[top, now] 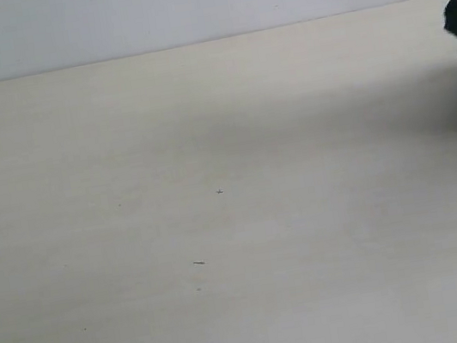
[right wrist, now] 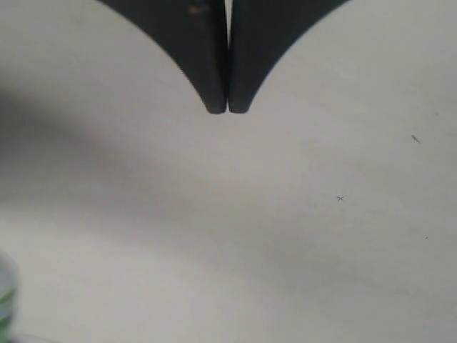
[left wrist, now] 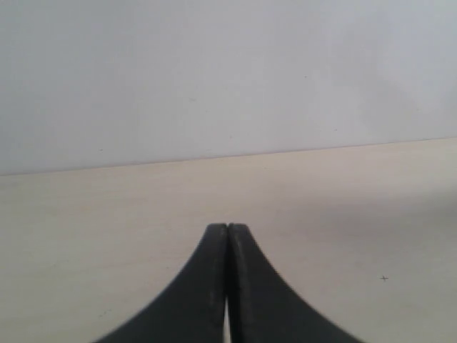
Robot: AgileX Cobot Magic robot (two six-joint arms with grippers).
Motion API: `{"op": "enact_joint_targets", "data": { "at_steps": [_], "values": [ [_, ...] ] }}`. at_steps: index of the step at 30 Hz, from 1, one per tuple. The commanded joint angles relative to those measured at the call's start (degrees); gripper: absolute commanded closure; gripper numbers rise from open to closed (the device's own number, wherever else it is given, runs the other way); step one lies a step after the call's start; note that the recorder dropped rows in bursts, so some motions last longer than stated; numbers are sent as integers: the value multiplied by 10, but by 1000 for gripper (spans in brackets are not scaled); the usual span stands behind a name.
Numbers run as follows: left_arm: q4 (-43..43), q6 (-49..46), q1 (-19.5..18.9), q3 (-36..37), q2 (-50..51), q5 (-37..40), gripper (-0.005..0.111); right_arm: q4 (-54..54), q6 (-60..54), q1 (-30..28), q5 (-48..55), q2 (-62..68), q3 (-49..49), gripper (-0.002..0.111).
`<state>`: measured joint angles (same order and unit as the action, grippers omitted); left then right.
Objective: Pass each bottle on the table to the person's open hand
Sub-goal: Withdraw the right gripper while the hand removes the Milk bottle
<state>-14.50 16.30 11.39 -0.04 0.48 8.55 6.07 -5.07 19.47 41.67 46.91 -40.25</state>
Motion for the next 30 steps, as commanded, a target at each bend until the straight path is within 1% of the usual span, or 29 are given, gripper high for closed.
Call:
{"op": "enact_joint_targets", "data": {
  "at_steps": [1,3,8,11,13,21,25,30],
  "values": [
    [1,4,-1,0,-1,-3,107,-1,3,-2,-122,-161,123,108],
    [1,4,-1,0,-1,-3,107,-3,7,-2,-190,-219,173,108],
    [1,4,-1,0,-1,-3,107,-1,8,-2,-222,-319,229,108],
    [1,4,-1,0,-1,-3,107,9,4,-2,-180,-356,236,108],
    [1,4,-1,0,-1,-3,107,7,2,-2,-162,-372,246,108],
    [1,4,-1,0,-1,-3,107,21,2,-2,-208,-396,274,108],
    [1,4,-1,0,-1,-3,107,4,-18,-2,-233,-396,284,108],
    [1,4,-1,0,-1,-3,107,21,-18,-2,-231,-417,284,108]
  ]
}}
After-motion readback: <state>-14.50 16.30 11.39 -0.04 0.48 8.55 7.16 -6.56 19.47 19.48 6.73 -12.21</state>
